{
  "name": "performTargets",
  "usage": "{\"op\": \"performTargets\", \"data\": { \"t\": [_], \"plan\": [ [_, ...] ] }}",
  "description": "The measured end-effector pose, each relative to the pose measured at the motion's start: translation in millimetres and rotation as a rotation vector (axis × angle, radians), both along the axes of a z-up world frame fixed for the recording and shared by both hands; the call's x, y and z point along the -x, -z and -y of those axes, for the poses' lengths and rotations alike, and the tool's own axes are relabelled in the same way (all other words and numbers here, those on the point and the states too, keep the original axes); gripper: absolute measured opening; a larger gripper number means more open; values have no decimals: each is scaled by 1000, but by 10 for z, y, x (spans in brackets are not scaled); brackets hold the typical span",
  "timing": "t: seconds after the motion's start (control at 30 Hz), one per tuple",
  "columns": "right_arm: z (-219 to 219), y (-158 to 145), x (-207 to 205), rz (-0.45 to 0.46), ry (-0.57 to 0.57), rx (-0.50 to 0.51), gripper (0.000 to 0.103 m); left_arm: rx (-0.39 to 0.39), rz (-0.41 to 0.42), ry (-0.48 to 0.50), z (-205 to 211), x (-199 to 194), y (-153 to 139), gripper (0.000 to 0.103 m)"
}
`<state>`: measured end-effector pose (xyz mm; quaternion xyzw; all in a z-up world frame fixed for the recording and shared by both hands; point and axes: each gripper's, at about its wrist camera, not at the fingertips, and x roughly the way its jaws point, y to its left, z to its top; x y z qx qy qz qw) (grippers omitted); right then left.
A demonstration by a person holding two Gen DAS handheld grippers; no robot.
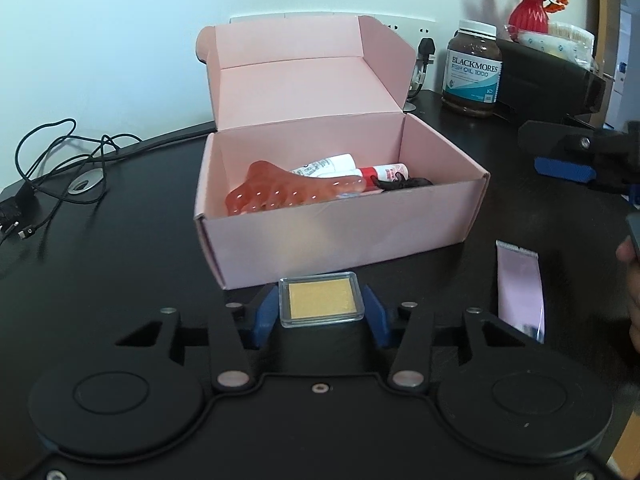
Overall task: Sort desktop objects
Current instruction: 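Close the left gripper on the gold card in its clear case, then lower the gold card with the left gripper into the pink box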
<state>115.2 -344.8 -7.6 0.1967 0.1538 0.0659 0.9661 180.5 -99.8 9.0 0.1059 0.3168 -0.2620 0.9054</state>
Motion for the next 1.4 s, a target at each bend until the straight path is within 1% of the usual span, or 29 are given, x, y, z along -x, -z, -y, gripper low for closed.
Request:
{"op": "performTargets", "data": {
  "t": [0.13,0.33,0.53,0.7,0.87,0.97,1.1,1.2,1.27,1.4],
  "plan": [
    [-10,-4,2,3,-2,7,102,-12,22,17,-63,41,3,48],
    [-17,-6,2,4,-4,13,102,1,22,24,-88,74,-6,47],
    [-11,-2,-6,1,-4,9,102,4,41,35,-88,130,-34,47],
    [-3,2,-8,0,1,4,102,15,64,39,-122,175,-164,47],
    [9,6,-8,-2,6,-2,102,29,132,65,-126,213,-401,47],
    [16,8,-8,-3,9,-5,102,38,164,57,-77,134,-528,47],
    [25,12,-9,-4,13,-10,102,61,159,34,51,-103,-589,47],
    [38,15,-11,-7,15,-18,102,57,153,21,161,-261,-559,47],
    [27,15,-22,-13,11,-18,102,51,146,30,218,-342,-517,47],
    [22,16,-36,-21,8,-18,102,57,117,25,251,-487,-420,47]
  ]
}}
